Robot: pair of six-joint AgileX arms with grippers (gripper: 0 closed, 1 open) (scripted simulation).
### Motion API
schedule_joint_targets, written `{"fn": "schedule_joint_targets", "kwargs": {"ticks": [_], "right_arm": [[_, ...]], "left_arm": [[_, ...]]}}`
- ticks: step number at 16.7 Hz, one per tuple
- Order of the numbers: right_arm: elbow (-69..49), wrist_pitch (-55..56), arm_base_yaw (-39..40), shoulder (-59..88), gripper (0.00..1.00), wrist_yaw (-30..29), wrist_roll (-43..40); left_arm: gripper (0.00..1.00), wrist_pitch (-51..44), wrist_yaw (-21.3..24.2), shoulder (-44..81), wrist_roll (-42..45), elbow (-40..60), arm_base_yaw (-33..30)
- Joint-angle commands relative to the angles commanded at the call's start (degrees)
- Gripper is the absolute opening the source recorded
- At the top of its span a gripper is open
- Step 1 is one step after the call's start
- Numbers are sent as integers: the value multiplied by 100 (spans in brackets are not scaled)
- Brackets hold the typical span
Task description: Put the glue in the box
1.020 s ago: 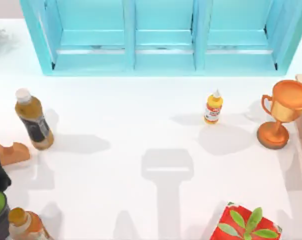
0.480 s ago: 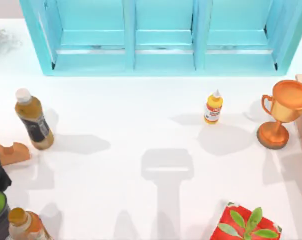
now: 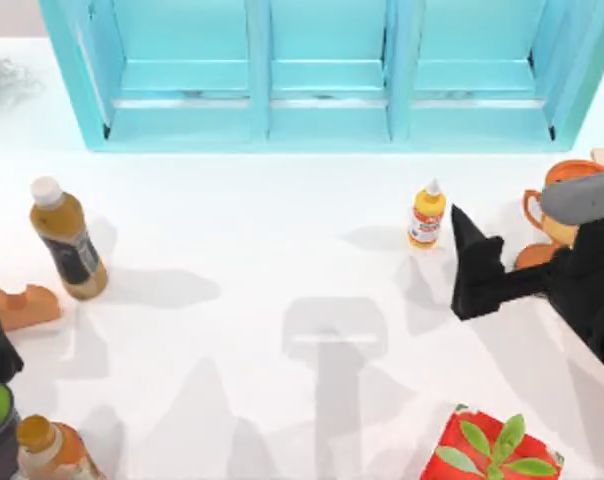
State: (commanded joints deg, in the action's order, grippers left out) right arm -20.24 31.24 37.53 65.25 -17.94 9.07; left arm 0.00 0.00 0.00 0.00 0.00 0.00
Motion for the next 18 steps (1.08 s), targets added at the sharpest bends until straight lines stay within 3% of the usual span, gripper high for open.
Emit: {"fn": "schedule_joint_targets", "kwargs": {"ticks": [5,10,18], "right_arm": [[-947,749,730,2782,100,-1315,763],[-1369,1042,900,4184,100,-2403,1325],[-1457,1078,798,4393,100,-2466,1332]], "left_arm": [[100,0,0,0,0,0,0],[100,0,0,0,0,0,0],[100,0,0,0,0,0,0]]}}
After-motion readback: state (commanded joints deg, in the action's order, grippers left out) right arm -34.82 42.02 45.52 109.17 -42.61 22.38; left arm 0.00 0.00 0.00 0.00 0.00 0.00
